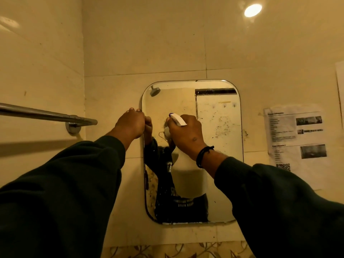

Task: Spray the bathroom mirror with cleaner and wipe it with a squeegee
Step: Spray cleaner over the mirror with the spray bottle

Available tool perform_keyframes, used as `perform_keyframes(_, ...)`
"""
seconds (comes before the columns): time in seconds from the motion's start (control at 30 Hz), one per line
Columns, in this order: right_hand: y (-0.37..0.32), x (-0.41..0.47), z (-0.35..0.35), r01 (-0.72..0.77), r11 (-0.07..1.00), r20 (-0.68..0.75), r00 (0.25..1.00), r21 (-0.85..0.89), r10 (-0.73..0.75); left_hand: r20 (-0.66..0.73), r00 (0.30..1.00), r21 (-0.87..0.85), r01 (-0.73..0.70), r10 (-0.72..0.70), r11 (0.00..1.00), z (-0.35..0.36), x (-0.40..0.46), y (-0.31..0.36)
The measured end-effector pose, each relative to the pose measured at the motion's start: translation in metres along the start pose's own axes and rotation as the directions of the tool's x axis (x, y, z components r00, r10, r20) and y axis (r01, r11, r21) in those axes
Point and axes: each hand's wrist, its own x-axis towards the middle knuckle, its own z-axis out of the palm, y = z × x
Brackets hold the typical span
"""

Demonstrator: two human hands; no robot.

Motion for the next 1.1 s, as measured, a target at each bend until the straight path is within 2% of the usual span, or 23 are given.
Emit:
perform_keyframes(0.1,-0.002,0.004,0.001,-0.018,1.000,-0.022,1.000,-0.022,0.018,0.020,0.998,-0.033,-0.051,0.052,0.998,0.000,-0.002,-0.007)
perform_keyframes(0.27,-0.002,0.006,0.006,-0.039,0.997,-0.061,0.998,-0.071,0.035,0.016,0.999,-0.063,-0.034,0.035,0.997,0.002,-0.006,-0.012)
perform_keyframes(0.37,-0.002,0.010,0.002,-0.060,0.998,-0.080,0.995,-0.012,0.059,0.023,0.998,-0.062,-0.059,0.061,0.996,0.003,-0.005,-0.010)
perform_keyframes(0.53,-0.001,0.013,-0.002,-0.093,0.992,-0.032,0.995,0.080,0.096,0.075,0.995,-0.044,-0.065,0.068,0.997,0.002,-0.007,-0.003)
perform_keyframes(0.7,0.001,0.015,-0.006,-0.036,0.999,-0.028,0.999,-0.022,0.035,0.082,0.996,-0.042,-0.028,0.032,0.999,0.002,-0.006,-0.004)
perform_keyframes(0.87,0.010,0.023,-0.018,-0.031,0.999,-0.089,0.996,0.036,0.034,0.063,0.997,-0.060,-0.035,0.039,0.998,0.001,-0.005,-0.004)
perform_keyframes(1.0,0.012,0.024,-0.025,-0.030,0.999,-0.080,0.996,0.017,0.032,0.054,0.998,-0.073,-0.026,0.030,0.997,0.003,-0.005,-0.004)
perform_keyframes(1.1,0.014,0.023,-0.034,-0.025,0.997,-0.079,0.997,-0.075,0.019,0.062,0.998,-0.078,-0.022,0.027,0.997,0.006,-0.004,-0.005)
